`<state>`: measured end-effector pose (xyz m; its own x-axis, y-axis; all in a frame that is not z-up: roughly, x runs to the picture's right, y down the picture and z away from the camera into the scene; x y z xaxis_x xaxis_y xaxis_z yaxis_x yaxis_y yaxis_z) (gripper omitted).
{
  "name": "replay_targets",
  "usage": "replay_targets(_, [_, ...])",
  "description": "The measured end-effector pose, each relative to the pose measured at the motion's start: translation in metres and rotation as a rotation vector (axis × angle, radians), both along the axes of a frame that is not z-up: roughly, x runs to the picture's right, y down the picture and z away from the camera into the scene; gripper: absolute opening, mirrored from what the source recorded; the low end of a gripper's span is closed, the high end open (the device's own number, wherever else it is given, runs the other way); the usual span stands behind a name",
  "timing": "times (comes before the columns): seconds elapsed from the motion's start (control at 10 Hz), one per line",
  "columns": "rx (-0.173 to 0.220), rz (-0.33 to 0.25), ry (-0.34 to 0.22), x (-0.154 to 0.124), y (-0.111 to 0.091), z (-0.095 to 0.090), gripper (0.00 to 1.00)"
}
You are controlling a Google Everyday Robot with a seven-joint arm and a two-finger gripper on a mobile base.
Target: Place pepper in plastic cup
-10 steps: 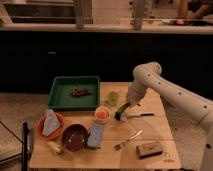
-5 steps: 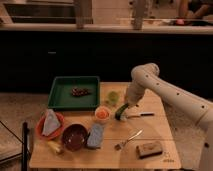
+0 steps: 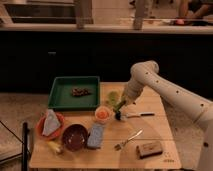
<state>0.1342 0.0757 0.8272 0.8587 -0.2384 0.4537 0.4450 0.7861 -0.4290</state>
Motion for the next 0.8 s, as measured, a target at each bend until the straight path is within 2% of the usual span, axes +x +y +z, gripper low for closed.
replay_targets(0.8, [0.050,0.121,-0.106,-0.029,-0.028,-0.002,0.07])
